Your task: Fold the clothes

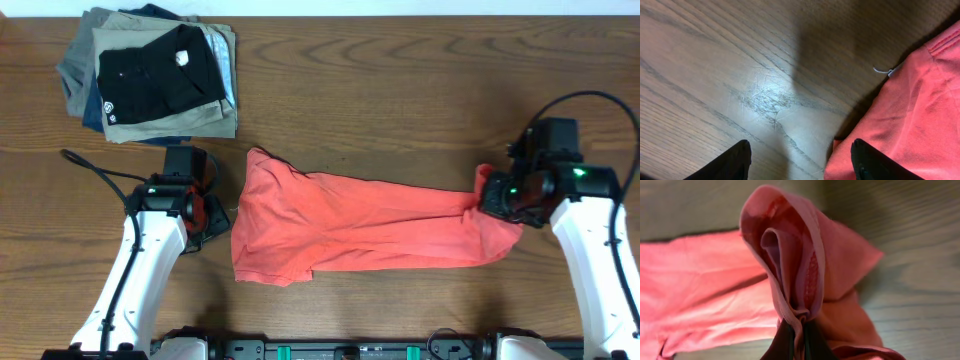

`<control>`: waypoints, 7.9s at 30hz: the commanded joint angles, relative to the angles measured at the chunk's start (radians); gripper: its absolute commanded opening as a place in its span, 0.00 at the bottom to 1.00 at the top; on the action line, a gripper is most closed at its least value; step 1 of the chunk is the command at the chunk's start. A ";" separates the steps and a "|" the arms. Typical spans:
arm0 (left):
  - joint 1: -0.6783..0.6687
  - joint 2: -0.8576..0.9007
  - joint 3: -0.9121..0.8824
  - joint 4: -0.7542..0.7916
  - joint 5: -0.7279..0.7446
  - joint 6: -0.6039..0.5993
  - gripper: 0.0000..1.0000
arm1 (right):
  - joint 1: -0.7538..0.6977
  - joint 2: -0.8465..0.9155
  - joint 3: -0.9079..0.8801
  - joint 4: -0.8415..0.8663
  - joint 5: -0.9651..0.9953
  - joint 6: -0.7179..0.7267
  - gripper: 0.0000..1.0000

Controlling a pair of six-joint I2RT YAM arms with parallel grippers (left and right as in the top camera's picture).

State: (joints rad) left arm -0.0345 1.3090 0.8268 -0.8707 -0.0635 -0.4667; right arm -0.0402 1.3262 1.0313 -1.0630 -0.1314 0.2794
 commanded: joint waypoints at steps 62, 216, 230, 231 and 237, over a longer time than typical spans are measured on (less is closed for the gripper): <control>0.003 0.002 -0.084 0.066 -0.016 0.009 0.66 | 0.251 0.226 0.065 0.087 0.039 0.192 0.81; 0.003 0.004 -0.084 0.091 -0.016 0.009 0.66 | 0.439 0.426 0.291 0.006 0.017 0.150 0.27; 0.003 0.004 -0.084 0.092 -0.015 0.009 0.66 | 0.461 0.427 0.022 0.271 -0.077 0.196 0.03; 0.003 0.004 -0.084 0.092 -0.015 0.009 0.66 | 0.465 0.427 -0.002 0.317 -0.087 0.208 0.06; 0.003 0.004 -0.084 0.091 -0.015 0.009 0.66 | 0.480 0.426 -0.041 0.443 -0.098 0.239 0.29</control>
State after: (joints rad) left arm -0.0345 1.3090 0.7467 -0.7776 -0.0639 -0.4667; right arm 0.4248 1.7626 0.9890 -0.6292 -0.1993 0.4969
